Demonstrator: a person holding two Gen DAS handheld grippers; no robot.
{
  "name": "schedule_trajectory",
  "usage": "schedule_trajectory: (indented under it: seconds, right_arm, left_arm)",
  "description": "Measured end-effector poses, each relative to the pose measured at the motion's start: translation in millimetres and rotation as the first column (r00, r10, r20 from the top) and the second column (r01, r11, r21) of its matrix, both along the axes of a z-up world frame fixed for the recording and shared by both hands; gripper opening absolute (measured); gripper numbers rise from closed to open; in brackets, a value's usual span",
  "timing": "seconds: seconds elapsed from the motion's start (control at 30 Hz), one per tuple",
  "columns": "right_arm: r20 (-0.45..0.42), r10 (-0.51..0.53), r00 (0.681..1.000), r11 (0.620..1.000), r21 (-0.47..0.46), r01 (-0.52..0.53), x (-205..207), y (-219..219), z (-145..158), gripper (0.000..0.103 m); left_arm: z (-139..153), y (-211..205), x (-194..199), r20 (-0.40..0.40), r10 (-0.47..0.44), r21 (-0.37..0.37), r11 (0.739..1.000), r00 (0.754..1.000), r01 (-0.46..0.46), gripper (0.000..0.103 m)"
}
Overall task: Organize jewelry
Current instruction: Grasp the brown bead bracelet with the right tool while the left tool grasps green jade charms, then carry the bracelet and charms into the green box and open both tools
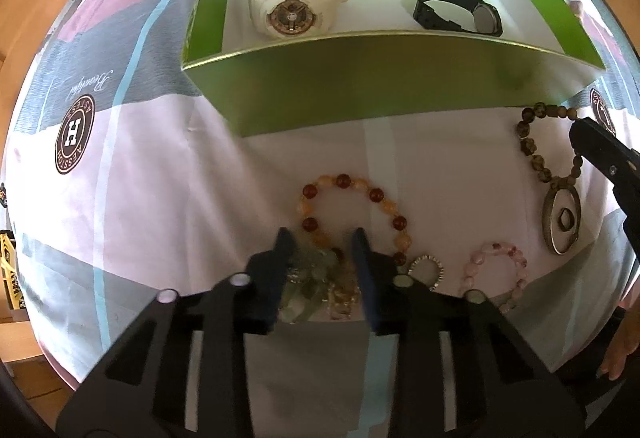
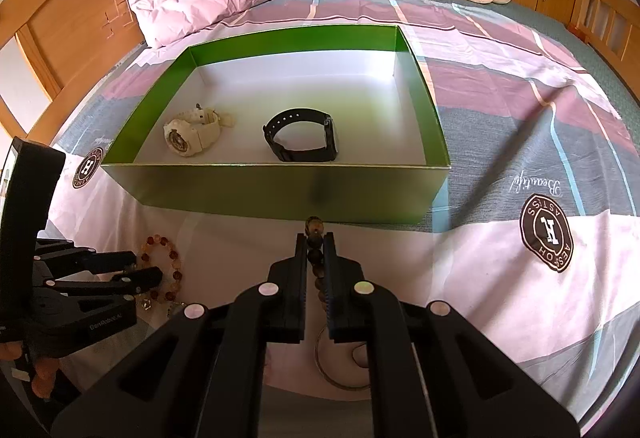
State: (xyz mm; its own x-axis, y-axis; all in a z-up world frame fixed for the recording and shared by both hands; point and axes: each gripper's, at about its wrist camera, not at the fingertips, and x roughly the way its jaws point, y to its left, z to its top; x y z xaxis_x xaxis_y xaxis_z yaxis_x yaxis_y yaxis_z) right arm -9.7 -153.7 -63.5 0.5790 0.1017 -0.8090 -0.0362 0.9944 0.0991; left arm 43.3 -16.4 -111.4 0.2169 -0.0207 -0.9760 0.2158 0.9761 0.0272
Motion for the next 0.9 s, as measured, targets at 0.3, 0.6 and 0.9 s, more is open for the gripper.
schedule_trajectory:
  seconds: [0.3,0.6,0.9]
  right_arm:
    - [0.004,0.000,1.000,1.000,-0.003,0.000,0,1,0,0.007]
    - [0.037,-0.004,0.999,1.000,0.023,0.003,-2,1,8,0.008]
    - [0.075,-0.009,0.997,0.998,0.058,0.005,-8,-3,23,0.008]
  left_arm:
    - [13,16,-2,0.035,0.020,-0.062,0.998,0.999,-0.018,0.020]
    - [52,27,2,0.101,0.035,-0.218,0.976,0.994,-0.012,0.020]
    - [70,53,9,0.097,0.090,-0.302,0.952,0.991,-0.057,0.020]
